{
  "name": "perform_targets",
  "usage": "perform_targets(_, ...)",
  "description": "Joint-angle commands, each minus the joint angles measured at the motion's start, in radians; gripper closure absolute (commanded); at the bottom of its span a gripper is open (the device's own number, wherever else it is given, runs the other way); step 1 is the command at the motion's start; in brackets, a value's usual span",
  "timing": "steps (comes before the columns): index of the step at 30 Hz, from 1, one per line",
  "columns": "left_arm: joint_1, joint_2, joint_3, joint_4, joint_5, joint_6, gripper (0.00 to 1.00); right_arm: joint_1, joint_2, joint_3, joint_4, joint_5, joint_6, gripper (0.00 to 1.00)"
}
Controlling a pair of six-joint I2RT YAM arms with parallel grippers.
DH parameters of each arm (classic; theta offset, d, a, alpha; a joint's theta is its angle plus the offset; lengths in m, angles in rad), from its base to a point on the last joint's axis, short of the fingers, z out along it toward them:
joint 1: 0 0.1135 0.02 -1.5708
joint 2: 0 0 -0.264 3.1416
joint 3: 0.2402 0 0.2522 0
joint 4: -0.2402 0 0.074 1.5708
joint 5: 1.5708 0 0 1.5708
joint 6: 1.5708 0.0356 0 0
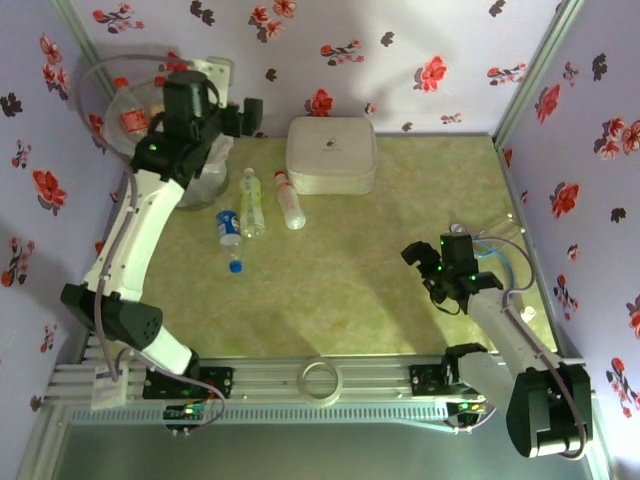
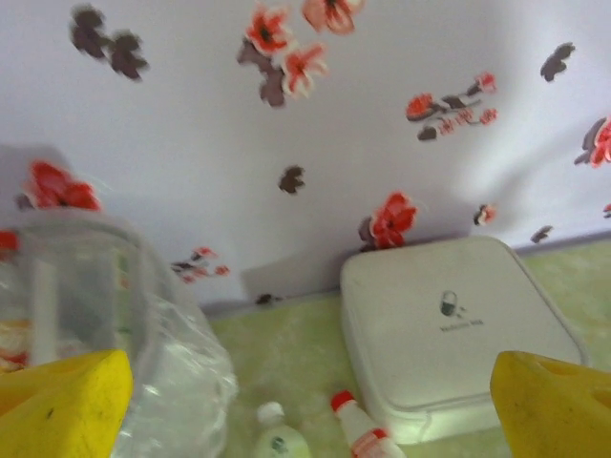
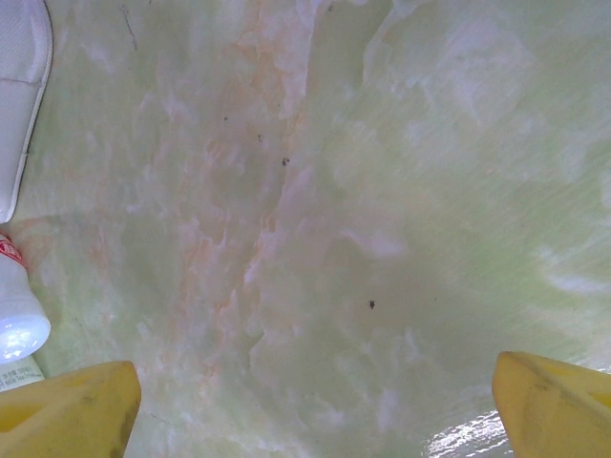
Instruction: Put the plastic bottles in the bin
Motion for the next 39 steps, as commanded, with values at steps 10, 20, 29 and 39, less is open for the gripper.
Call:
perform_targets(10,-0.129,0.289,-0.207,0.173,-0.070,-0.371,0.12,0.009,-0.063,0.021,-0.042,0.019,0.016,0.04)
perform_targets(20,-0.153,0.426,-0.322,0.222,-0.150,-0.621,0.18,0.013,-0.074,0.008,-0.045,0.042,0.021,0.05)
perform_targets(29,-0.152,0.530,-0.298,0.233,-0.125,-0.661,0.32,0.014,-0.040,0.008,-0.013,0.022,0.023,0.05)
perform_targets(39,-0.142,0.600,-0.272,0.234,-0.087,-0.663,0.41,0.015,-0.051,0.001,-0.019,0.020,0.022,0.05)
